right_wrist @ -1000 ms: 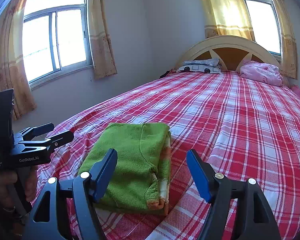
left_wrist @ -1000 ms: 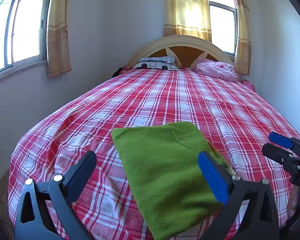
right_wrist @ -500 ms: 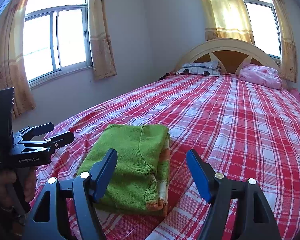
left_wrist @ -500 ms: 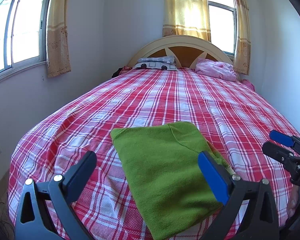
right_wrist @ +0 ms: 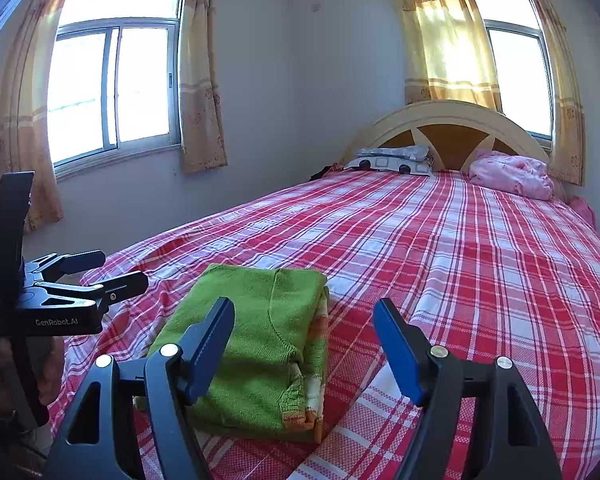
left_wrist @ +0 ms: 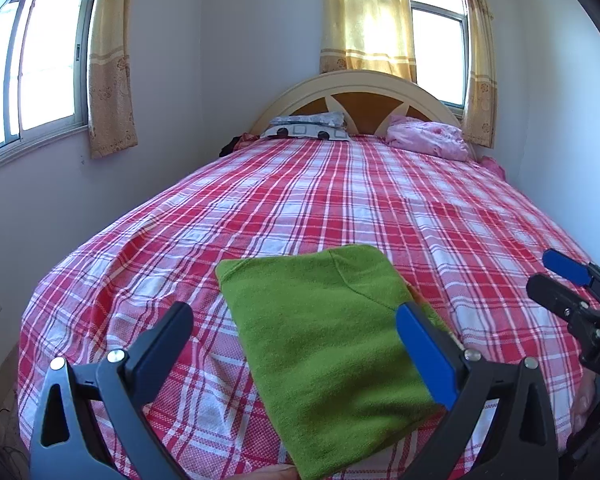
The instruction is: Fold small clothes
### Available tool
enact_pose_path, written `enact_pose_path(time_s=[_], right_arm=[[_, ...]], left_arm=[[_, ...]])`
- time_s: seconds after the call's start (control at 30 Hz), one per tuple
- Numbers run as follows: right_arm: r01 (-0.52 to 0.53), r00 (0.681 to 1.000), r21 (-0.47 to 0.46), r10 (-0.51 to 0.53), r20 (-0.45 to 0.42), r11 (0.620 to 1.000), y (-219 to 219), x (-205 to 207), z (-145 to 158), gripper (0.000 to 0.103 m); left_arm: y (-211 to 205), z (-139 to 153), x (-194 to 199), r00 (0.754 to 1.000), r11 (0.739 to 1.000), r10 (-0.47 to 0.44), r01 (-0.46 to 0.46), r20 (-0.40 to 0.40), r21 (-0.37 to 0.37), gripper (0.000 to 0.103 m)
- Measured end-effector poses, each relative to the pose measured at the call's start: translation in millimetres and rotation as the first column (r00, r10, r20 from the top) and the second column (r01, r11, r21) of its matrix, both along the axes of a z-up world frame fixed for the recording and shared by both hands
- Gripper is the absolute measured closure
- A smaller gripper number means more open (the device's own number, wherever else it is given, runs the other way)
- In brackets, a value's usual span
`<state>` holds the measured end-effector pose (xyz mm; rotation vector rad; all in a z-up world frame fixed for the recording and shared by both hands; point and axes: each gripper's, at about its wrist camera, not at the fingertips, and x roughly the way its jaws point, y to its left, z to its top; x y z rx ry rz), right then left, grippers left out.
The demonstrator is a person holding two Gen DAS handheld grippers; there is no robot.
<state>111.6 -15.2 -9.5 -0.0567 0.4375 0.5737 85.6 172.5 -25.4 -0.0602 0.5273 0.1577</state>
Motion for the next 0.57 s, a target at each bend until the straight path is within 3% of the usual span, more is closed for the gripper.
enact_pose_path(time_s=[0.57], right_arm=[[-0.019, 1.000, -0.025, 0.019, -0.004, 0.999, 6, -3, -8, 0.030]], left_arm=[[9, -1, -3, 0.998, 0.999, 0.051, -0.052, 0.045, -0.001, 0.000]])
